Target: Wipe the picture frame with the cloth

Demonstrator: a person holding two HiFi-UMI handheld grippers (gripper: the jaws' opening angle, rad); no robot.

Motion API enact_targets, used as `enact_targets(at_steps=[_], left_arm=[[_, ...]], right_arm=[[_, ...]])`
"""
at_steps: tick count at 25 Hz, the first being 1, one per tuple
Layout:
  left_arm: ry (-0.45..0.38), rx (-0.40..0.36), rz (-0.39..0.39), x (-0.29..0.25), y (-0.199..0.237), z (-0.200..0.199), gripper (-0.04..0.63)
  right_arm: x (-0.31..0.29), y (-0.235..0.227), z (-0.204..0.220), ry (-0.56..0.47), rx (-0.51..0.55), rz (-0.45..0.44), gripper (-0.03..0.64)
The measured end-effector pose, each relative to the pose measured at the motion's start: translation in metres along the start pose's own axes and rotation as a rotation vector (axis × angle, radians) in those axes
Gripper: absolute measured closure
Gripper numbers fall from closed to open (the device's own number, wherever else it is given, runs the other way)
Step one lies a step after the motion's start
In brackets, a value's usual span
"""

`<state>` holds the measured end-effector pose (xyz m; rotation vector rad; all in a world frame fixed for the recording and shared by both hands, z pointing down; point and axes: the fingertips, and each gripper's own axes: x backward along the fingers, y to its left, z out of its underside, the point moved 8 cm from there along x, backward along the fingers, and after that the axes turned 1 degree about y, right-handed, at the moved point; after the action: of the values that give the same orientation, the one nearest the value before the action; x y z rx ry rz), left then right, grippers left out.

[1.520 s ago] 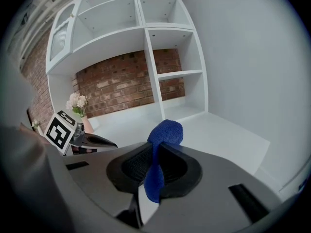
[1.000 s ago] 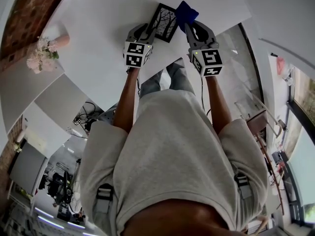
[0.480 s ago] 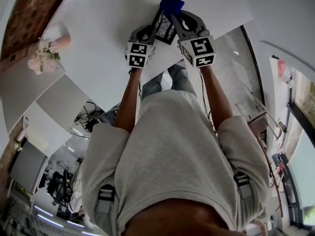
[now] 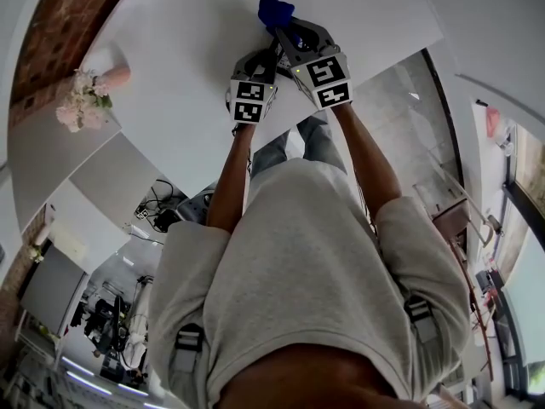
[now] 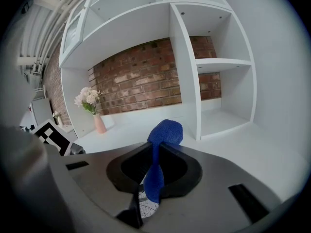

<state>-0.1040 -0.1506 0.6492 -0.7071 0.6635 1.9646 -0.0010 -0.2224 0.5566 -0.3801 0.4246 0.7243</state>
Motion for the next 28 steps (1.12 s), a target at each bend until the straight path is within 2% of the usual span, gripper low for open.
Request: enact_targets(at_steps=[16, 28], left_arm=[[-0.002, -0.002, -0.006, 0.001, 0.001, 0.000, 0.515], [-0.004, -0.003, -0.008, 0.001, 0.000, 0.000, 0.515]], right_arm=[[0.012, -0.028, 0.038, 0.101, 0.011, 0.073, 0.558], [0.049, -0.049, 0.065, 0.145, 0.003, 0.130, 0.558]])
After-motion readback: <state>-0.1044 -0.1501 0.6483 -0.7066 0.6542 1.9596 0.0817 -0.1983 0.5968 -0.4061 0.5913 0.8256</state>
